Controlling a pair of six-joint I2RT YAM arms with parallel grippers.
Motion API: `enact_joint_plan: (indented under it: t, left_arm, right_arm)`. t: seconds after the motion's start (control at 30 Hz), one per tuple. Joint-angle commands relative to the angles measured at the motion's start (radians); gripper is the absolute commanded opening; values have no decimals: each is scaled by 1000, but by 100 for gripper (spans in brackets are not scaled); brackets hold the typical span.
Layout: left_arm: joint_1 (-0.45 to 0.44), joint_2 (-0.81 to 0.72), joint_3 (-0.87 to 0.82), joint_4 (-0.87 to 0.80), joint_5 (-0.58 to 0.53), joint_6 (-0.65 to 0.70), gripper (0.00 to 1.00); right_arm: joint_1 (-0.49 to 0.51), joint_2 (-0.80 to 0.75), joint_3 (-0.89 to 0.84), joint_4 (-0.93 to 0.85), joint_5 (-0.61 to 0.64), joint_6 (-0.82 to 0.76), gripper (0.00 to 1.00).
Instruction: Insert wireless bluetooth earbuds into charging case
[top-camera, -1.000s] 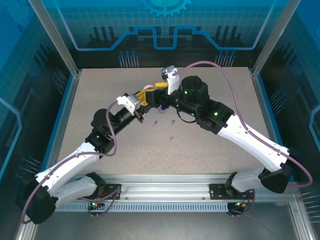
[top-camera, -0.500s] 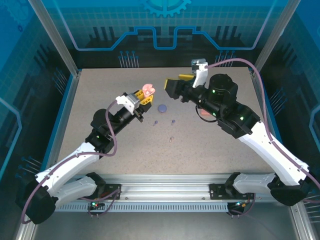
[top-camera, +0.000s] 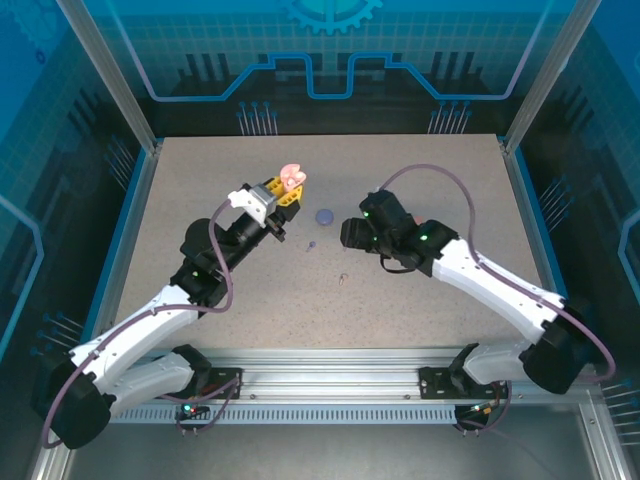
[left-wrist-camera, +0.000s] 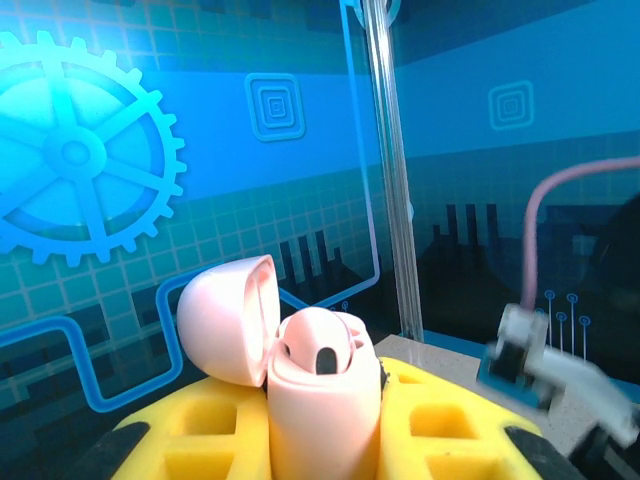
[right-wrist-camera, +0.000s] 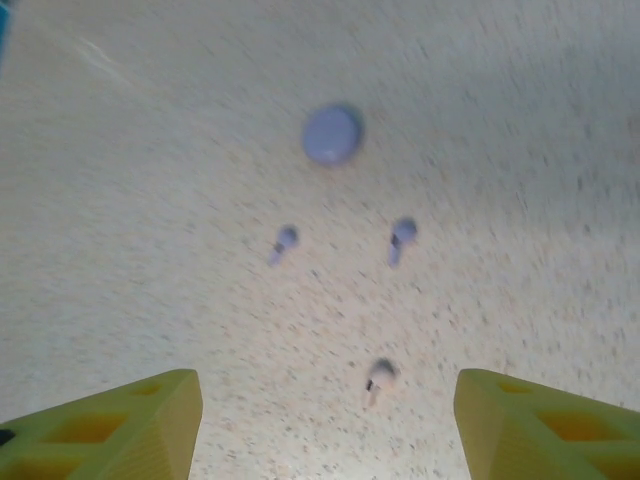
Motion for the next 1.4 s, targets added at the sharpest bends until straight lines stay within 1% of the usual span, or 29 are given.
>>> enact_joint_plan:
  t: [0.0, 0.2, 0.4, 0.7, 0.9, 1.1, 1.37]
  left_arm:
    - [-5, -27, 35, 25, -22, -14, 0]
    - [-5, -32, 30, 33, -32, -18, 0]
    - [-5, -41, 21, 36, -32, -22, 0]
    - [-5, -52, 6, 38, -34, -39, 0]
    - [-5, -53, -1, 42, -36, -44, 0]
    - [-5, -49, -5, 53, -39, -45, 0]
    - [-6, -53, -14, 53, -41, -47, 0]
  right_arm:
    - [24, 84, 0, -57, 35, 141, 67]
    - [67, 253, 76, -138, 55, 302, 65]
    - [70, 379, 109, -144, 17, 402, 63]
    - [60, 483, 155, -161, 14, 440, 57]
    - [51, 534, 185, -162, -11, 451, 54]
    - [50, 571, 188, -153, -39, 476, 48]
    - [50, 600, 177, -143, -56, 496, 43]
